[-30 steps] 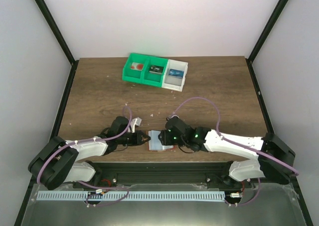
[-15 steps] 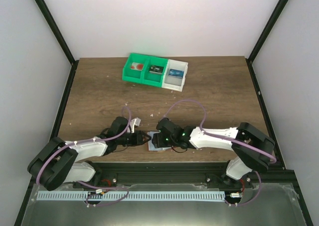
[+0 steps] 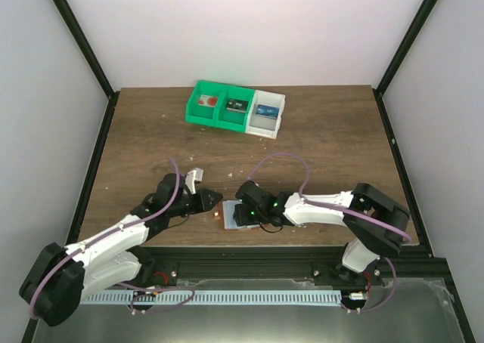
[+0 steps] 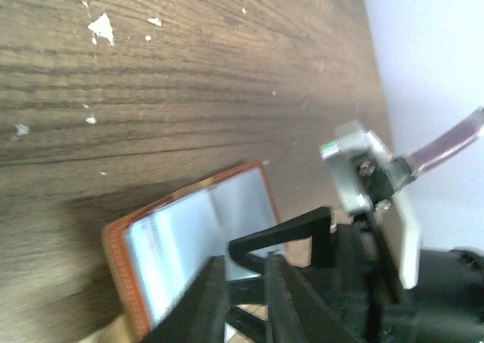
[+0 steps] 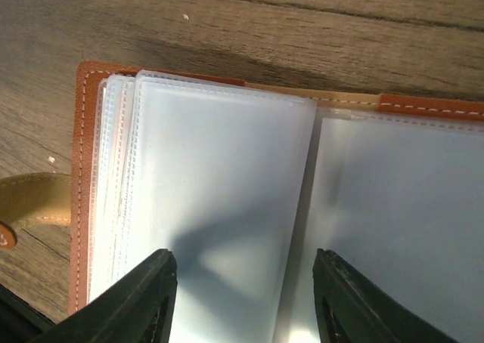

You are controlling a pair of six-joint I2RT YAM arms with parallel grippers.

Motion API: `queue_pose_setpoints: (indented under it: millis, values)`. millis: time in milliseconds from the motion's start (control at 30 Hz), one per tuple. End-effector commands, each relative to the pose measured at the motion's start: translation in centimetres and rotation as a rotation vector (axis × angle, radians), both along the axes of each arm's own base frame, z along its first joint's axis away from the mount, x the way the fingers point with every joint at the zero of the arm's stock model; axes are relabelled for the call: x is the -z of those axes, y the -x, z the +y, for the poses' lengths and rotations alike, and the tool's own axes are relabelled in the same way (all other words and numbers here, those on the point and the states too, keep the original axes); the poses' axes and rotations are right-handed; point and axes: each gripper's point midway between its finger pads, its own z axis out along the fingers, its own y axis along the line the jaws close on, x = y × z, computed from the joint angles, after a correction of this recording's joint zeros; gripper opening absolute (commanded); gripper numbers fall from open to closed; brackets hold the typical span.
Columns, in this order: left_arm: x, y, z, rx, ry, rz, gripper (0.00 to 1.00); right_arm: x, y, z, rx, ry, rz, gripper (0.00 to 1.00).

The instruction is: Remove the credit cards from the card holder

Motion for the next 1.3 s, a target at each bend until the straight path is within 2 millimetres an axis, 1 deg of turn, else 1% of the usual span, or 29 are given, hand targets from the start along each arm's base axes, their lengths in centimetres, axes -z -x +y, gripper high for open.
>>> queue_pose_setpoints:
  millis: [0,67,167,300,333,367,533,833,1067,1267]
  values:
    - [-1.0,0.3,-1.0,0.054,0.040,-0.010,0.09,-0.2,-0.2,0.3,0.007,0.007,-0.021,0.49]
    - [0.2,0.8,-1.6,0.090,0.061,0.030,0.00,0.1,-0.2,0.1,0.013,0.008,-0.021,0.45]
    - [1.8,1.3,-2.2,0.128,0.077,0.073,0.00,0.4,-0.2,-0.2,0.026,0.016,-0.020,0.40]
    - [3.8,1.4,-2.3,0.141,0.039,0.105,0.00,0.9,-0.1,-0.6,0.034,0.025,-0.017,0.35]
    - [4.0,1.4,-2.2,0.142,0.033,0.107,0.01,1.1,0.0,-0.7,0.036,0.028,-0.014,0.33]
    - [4.3,1.4,-2.2,0.142,0.029,0.111,0.04,1.2,0.0,-0.8,0.040,0.027,-0.012,0.31]
    - [4.8,1.5,-2.2,0.142,0.036,0.118,0.16,1.4,0.5,-1.0,0.046,-0.017,-0.004,0.23]
    - [6.3,1.4,-1.8,0.126,-0.008,0.135,0.28,1.5,0.7,-0.8,0.044,-0.050,0.000,0.22]
    - [6.8,1.5,-2.2,0.134,0.015,0.162,0.31,1.6,0.8,-0.8,0.045,-0.058,0.002,0.21]
    - [5.6,1.7,-3.0,0.154,0.085,0.174,0.31,1.8,0.9,-0.9,0.046,-0.067,0.004,0.21]
